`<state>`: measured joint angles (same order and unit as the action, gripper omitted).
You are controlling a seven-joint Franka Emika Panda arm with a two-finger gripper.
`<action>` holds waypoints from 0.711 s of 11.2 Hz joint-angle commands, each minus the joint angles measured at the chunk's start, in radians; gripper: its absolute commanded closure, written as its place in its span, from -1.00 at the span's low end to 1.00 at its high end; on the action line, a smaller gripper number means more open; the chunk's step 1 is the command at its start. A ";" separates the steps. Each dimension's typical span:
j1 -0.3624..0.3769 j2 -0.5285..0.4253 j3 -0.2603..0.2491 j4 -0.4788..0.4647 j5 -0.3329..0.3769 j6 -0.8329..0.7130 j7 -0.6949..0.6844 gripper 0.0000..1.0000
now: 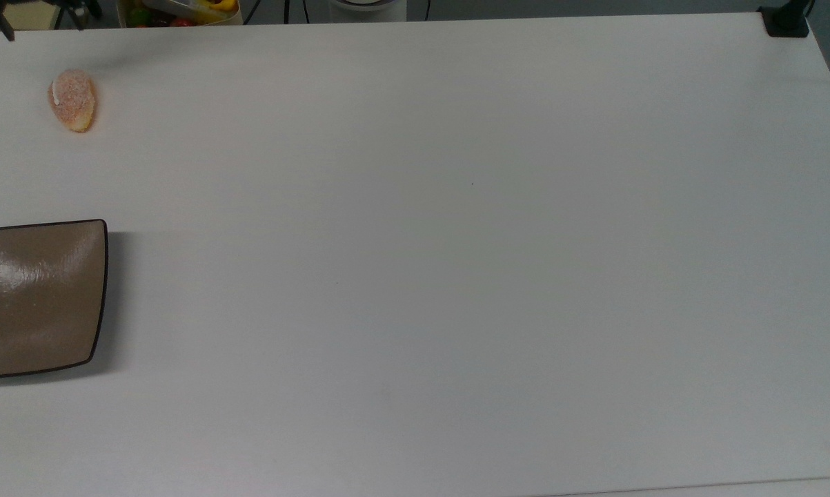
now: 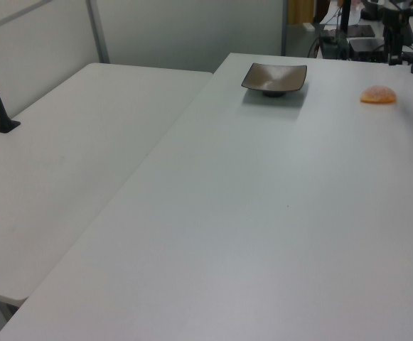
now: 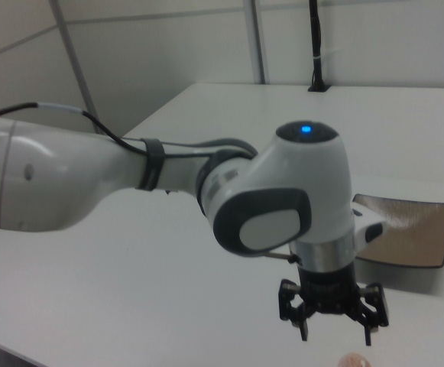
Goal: Bread is placed on a ceramic plate
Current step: 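Lower the gripper over the bread roll and close on it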
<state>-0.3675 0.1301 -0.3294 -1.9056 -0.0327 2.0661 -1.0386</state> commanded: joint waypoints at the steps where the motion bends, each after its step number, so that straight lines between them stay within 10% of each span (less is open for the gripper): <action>1: 0.004 0.060 -0.003 -0.058 -0.006 0.155 -0.018 -1.00; 8: 0.001 0.172 -0.003 -0.087 -0.022 0.319 -0.024 -1.00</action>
<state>-0.3654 0.2960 -0.3292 -1.9731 -0.0332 2.3486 -1.0423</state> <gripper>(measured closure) 0.000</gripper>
